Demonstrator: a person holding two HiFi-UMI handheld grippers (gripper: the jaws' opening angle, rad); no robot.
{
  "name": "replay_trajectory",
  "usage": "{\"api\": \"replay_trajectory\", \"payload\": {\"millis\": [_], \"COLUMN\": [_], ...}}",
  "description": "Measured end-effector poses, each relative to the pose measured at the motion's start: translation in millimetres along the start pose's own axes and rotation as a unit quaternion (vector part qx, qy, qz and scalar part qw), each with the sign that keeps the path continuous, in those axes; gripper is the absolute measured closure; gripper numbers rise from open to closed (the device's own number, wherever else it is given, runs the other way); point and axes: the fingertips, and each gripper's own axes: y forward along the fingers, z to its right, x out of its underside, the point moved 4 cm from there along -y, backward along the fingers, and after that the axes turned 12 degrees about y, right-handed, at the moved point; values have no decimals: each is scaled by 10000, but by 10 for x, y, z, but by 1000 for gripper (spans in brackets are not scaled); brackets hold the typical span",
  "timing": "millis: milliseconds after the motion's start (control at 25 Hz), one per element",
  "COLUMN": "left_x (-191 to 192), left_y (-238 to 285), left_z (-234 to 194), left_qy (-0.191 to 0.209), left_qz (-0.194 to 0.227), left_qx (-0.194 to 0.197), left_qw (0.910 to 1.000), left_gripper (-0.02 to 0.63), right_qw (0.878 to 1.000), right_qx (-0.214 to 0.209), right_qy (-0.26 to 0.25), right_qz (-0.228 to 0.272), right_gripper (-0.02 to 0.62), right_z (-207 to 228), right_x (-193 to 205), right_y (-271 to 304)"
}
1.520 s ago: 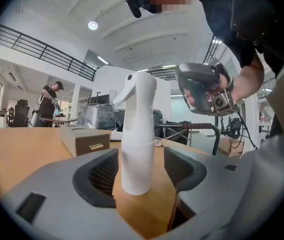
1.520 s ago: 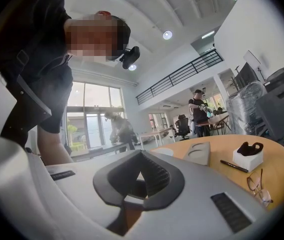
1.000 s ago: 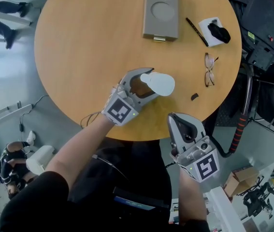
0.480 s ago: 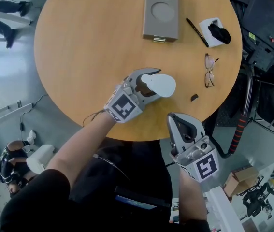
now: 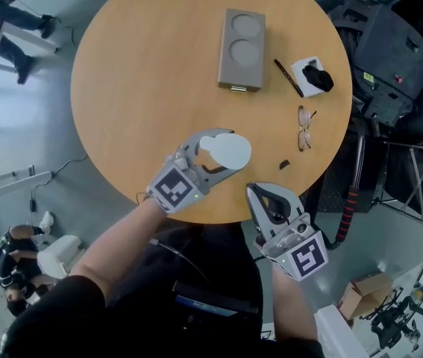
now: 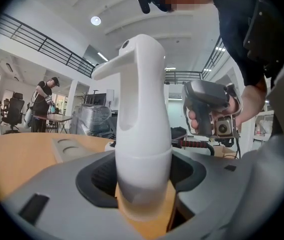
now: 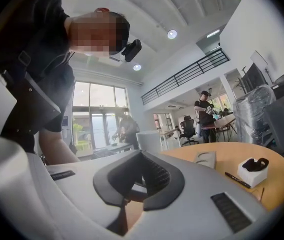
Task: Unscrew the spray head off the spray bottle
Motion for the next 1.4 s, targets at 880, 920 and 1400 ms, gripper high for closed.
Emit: {"api": "replay_trajectory", "payload": {"millis": [880, 920, 1400], "left_x": [-1732, -1769, -2095], "left_y": [-1070, -1092, -1024], "left_z": [282, 313, 553], "left_qy": [-79, -66, 117], "left_qz": [-123, -128, -325], "left_qx": [-95, -57, -126], "left_qw": [9998, 9999, 9993], "left_gripper": [301, 301, 301], "right_qw": [9983, 9981, 9928], "right_qx": [-431, -463, -1052], "right_qy": [-346, -375, -551], "right_qz": [-167, -166, -165], "right_gripper": [368, 349, 306], "right_z": [-1220, -1267, -1496], "right_x": [-1202, -1250, -1691], "right_y": [188, 216, 385]}}
